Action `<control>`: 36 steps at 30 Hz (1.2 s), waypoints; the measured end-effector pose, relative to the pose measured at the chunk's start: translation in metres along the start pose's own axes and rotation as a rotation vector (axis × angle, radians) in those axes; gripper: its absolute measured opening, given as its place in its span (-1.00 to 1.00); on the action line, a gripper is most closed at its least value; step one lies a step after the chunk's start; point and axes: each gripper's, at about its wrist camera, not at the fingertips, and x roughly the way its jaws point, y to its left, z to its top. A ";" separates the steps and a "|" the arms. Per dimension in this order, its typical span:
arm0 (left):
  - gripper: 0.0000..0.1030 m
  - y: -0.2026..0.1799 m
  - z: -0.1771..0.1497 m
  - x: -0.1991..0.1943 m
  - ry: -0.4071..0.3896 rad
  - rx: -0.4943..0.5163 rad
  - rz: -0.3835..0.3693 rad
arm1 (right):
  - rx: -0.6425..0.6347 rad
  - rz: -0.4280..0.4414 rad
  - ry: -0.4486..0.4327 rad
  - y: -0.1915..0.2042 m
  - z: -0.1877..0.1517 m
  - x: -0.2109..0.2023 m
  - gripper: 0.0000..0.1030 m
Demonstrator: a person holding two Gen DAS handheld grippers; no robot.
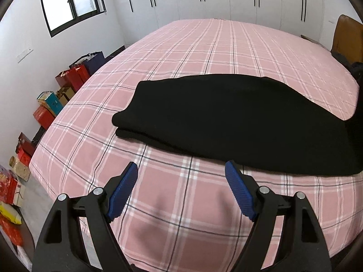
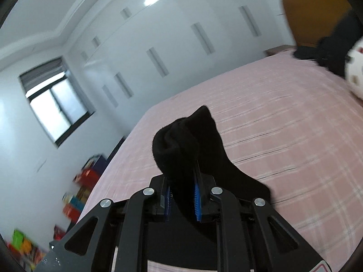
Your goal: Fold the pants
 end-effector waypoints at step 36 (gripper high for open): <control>0.62 0.104 0.005 0.037 0.050 -0.326 -0.149 | 0.151 -0.342 0.387 -0.109 -0.162 0.045 0.56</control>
